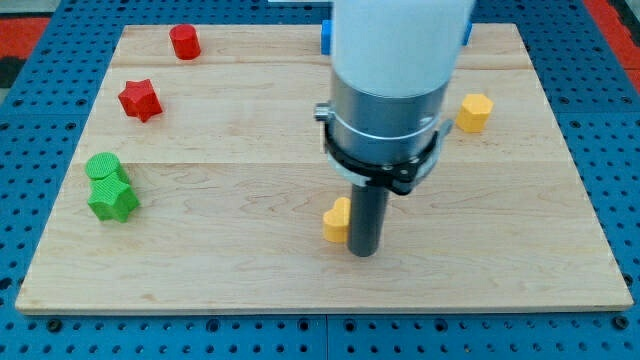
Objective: Move the yellow heart left a bit
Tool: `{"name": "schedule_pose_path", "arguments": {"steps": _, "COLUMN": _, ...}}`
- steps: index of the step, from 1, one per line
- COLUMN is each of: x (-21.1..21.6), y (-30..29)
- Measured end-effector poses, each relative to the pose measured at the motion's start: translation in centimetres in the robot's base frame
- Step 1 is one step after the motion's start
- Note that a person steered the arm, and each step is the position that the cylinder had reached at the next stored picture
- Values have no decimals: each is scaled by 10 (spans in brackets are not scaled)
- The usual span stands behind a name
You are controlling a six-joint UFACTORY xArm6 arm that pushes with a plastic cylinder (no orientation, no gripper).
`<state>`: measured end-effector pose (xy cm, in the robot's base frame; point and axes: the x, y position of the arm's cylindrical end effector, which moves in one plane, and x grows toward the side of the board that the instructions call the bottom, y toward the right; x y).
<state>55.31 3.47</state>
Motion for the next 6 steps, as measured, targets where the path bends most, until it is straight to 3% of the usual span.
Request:
{"name": "schedule_pose_path", "arguments": {"steps": 2, "x": -35, "y": 33}}
{"name": "schedule_pose_path", "arguments": {"steps": 4, "x": -35, "y": -27}}
{"name": "schedule_pose_path", "arguments": {"steps": 6, "x": -34, "y": -31}}
